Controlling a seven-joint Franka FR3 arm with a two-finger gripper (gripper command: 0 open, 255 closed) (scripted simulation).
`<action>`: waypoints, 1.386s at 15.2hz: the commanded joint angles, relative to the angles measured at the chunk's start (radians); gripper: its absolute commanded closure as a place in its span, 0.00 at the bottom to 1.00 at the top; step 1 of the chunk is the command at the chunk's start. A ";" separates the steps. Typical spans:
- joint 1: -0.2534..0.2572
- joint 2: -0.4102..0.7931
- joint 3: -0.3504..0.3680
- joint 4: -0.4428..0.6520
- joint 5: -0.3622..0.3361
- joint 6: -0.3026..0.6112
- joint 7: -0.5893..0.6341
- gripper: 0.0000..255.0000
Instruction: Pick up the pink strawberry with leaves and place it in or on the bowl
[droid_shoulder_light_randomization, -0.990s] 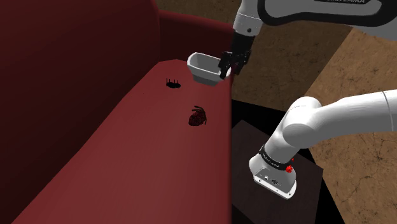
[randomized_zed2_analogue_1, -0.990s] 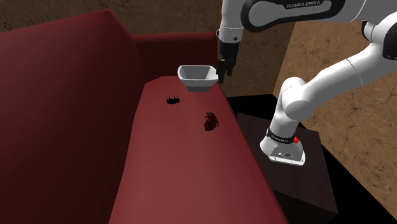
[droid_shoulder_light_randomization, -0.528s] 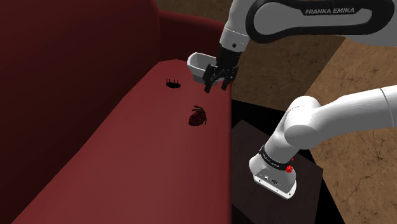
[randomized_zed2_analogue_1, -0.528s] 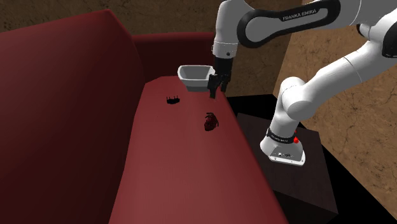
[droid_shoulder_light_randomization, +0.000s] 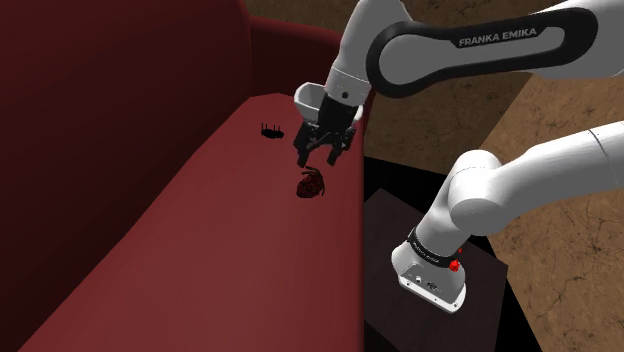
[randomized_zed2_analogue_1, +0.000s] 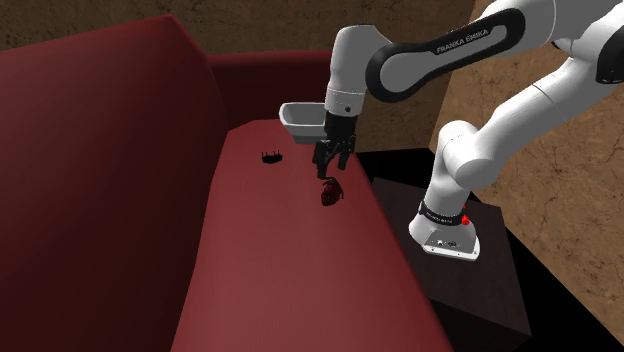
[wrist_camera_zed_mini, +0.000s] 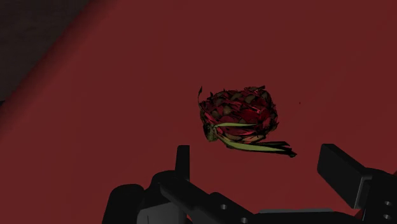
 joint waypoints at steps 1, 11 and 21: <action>0.004 0.017 0.009 -0.014 0.011 0.034 -0.001 0.00; 0.012 0.046 0.023 -0.043 0.027 0.092 -0.005 0.00; 0.012 0.047 0.023 -0.043 0.027 0.093 -0.005 1.00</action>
